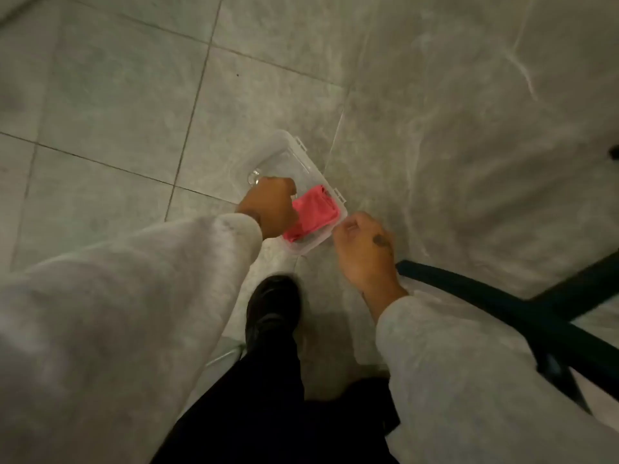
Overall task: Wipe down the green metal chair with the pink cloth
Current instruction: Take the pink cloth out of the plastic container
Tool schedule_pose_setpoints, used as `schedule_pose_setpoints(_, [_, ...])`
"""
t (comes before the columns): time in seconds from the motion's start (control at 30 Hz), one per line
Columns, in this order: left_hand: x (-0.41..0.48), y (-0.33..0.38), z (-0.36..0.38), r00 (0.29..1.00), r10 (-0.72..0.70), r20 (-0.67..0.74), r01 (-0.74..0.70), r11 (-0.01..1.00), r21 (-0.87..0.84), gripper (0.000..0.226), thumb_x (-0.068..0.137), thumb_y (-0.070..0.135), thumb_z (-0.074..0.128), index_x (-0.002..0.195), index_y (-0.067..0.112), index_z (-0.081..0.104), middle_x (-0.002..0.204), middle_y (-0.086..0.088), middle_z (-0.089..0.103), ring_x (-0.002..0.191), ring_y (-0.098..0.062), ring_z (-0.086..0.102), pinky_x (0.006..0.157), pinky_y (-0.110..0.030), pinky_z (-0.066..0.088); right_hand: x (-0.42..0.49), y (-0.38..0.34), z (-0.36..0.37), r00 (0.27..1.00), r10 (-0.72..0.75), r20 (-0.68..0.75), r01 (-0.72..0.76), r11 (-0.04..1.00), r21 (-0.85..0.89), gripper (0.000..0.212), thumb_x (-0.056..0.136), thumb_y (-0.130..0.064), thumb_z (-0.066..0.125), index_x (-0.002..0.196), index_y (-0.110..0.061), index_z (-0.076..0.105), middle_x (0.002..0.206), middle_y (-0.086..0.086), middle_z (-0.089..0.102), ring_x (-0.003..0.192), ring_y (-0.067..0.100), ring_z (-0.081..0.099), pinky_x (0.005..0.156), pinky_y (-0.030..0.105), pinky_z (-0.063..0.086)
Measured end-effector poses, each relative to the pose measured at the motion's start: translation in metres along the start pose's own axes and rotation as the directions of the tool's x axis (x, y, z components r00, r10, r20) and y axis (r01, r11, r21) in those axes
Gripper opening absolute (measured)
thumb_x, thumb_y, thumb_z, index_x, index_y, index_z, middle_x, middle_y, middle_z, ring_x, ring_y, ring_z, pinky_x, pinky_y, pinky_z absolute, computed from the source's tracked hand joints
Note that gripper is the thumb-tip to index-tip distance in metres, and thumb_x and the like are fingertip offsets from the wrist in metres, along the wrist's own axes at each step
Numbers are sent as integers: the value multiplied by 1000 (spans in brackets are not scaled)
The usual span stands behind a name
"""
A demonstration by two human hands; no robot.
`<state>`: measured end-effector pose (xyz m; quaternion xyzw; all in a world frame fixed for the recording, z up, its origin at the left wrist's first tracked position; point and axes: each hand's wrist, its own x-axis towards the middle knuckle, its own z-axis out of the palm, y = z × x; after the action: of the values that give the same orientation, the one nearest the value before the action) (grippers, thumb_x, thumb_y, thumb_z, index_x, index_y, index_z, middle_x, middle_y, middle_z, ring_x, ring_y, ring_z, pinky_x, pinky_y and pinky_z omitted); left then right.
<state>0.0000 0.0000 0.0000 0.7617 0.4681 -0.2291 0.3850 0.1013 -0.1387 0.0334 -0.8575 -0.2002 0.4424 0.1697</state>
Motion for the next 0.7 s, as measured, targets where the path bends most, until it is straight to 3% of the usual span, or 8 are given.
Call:
schedule_pose_setpoints(0.07, [15,-4,12,1000,-4,-21,4,1000,-12,46,84,13,60,129,9,58,130,-15,59,118,-30,58,97,-41,50,16,4,12,999,7,-44,-6,1000,19,23,99,-28,52,111,-12,63,97,2,64,92,19,59,81,32,51])
schedule_pose_setpoints(0.17, [29,-8,32,999,24,-38,-23,999,47,38,81,17,59,117,8,63,115,-14,65,104,-33,62,86,-42,53,37,13,30,990,-21,-138,31,997,66,19,98,-23,55,112,-11,62,88,-1,60,81,14,58,67,20,46])
schedule_pose_setpoints(0.23, [36,-12,43,997,65,-44,-60,992,113,34,80,20,59,111,7,62,106,-14,64,97,-35,62,81,-44,53,43,18,35,980,-24,-198,46,993,109,15,98,-20,57,109,-11,58,85,1,62,76,15,60,60,18,45])
schedule_pose_setpoints(0.33, [46,-17,54,996,83,-39,-76,983,166,39,80,21,61,117,8,57,109,-15,60,99,-36,59,84,-47,51,49,26,44,975,1,-220,38,984,173,15,98,-19,58,106,-16,46,85,9,66,74,21,66,66,35,58])
schedule_pose_setpoints(0.47, [57,-22,61,995,88,-48,-74,966,246,35,83,21,60,116,9,56,110,-15,58,99,-38,59,85,-48,49,53,37,54,982,66,-178,-11,957,290,7,98,-23,56,98,-18,51,84,9,68,71,27,71,66,46,61])
schedule_pose_setpoints(0.63, [53,-19,46,999,36,14,-37,997,68,12,80,23,63,76,12,64,89,-14,69,84,-33,66,75,-37,54,53,38,53,980,136,-146,-73,924,375,7,97,-26,57,93,-21,54,82,10,70,68,27,72,63,45,62])
schedule_pose_setpoints(0.7, [43,-14,35,998,61,13,-61,998,15,14,77,22,68,79,8,69,83,-11,70,75,-24,65,67,-30,52,49,36,49,978,160,-132,-94,909,407,8,98,-25,56,90,-23,53,84,11,71,66,26,73,60,45,62])
